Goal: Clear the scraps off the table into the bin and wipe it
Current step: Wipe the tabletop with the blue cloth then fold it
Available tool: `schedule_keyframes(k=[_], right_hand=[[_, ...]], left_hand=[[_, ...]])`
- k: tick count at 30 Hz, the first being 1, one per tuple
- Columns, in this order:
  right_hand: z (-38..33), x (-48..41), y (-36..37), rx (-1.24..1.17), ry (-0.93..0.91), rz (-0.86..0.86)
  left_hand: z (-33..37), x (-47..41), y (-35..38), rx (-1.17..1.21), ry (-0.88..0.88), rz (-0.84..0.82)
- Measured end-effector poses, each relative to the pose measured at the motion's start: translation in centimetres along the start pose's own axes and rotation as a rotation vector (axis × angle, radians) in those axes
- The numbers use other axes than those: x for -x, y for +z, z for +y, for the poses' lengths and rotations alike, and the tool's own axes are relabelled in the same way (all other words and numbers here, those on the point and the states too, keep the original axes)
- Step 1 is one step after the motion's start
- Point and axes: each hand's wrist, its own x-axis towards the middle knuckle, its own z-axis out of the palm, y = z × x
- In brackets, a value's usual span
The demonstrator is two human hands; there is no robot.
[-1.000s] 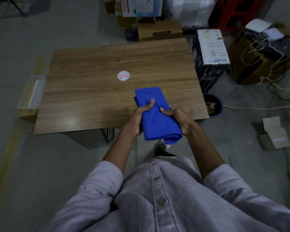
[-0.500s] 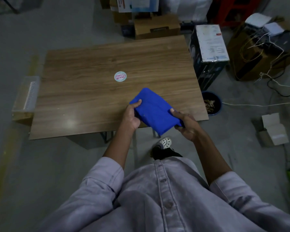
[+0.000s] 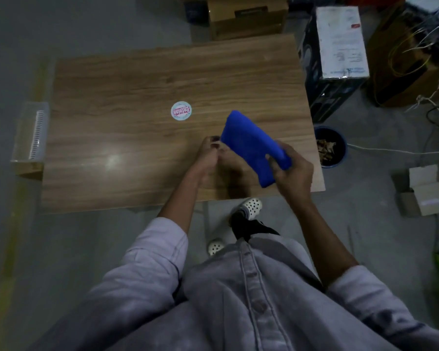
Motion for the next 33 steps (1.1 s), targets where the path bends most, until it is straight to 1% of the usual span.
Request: schedule_keyframes(k=[1,2,3,4,5,6,8,9,10,11,13,14,16,19,21,23,25,27,28,29,31,32,33], right_hand=[[0.9,1.0,1.0,0.174,-0.125,-0.023],[1.9,2.1,2.1,0.347,-0.203,-0.148],[2.9,3.2,3.3,0.497,-0.227,-0.334],[3.6,4.1,4.2,0.598,-0.209,-0.499],[4.3,4.5,4.9,0.62,-0.195,-0.576],[4.4,4.4,5.2,0.594,-0.195,-0.565],[4.3,3.2,5.9,0.532,-0.26,-0.43],[4.5,2.4,6.6,0.536,-0.294,-0.397],[4.6,1.4,7.4,0.545,-0.3,-0.409],[4.9,0.4,8.6,0.548,-0.292,-0.439],[5.6,-0.8,11.4,0.559,-0.198,-0.468],[5.9,-0.9,12.7,0.583,-0.154,-0.458],[6.3,-0.2,14.0,0.64,-0.123,-0.415],[7.6,1.1,11.7,0.659,-0.148,-0.4],[9.4,1.0,9.4,0.664,-0.108,-0.365],[10.7,-0.4,7.6,0.671,-0.037,-0.308],[11.1,-2.4,7.2,0.678,0.03,-0.25],[10.5,-4.5,8.5,0.688,0.083,-0.199],[9.8,-5.2,9.7,0.692,0.079,-0.19],[9.0,-5.4,11.2,0.691,0.049,-0.2],[7.2,-4.6,15.0,0.681,-0.103,-0.261],[6.2,-3.6,16.8,0.659,-0.2,-0.306],[5.3,-2.3,18.4,0.607,-0.294,-0.355]], left_hand=[[-0.8,-0.7,-0.3,-0.245,-0.005,0.092],[-2.3,-1.3,-0.7,-0.451,-0.009,0.189],[-3.8,-1.2,-0.8,-0.599,-0.004,0.282],[-5.5,-0.8,-0.9,-0.701,0.009,0.356],[-7.0,-0.1,-1.0,-0.759,0.036,0.385],[-8.2,0.9,-1.0,-0.792,0.067,0.383],[-10.4,2.4,-1.0,-0.841,0.136,0.363],[-11.3,3.1,-1.0,-0.891,0.176,0.354],[-12.2,3.4,-1.1,-0.938,0.207,0.335],[-12.7,3.7,-1.1,-0.966,0.228,0.321],[-13.2,3.8,-1.4,-0.999,0.232,0.292],[-13.4,3.7,-1.6,-1.019,0.215,0.283],[-13.4,3.7,-2.0,-1.052,0.165,0.281],[-13.9,3.3,-2.3,-1.043,0.166,0.285],[-14.0,2.6,-2.9,-0.995,0.191,0.282],[-13.3,1.5,-3.8,-0.896,0.145,0.29],[-12.6,0.8,-4.4,-0.839,0.056,0.315],[-12.3,0.2,-4.5,-0.823,-0.008,0.338],[-12.2,0.0,-4.6,-0.815,-0.023,0.343],[-12.4,-0.4,-4.8,-0.789,-0.049,0.355],[-12.9,-1.2,-5.6,-0.699,-0.048,0.4],[-12.4,-0.9,-5.7,-0.586,0.002,0.422],[-12.5,-0.8,-5.7,-0.415,0.064,0.46]])
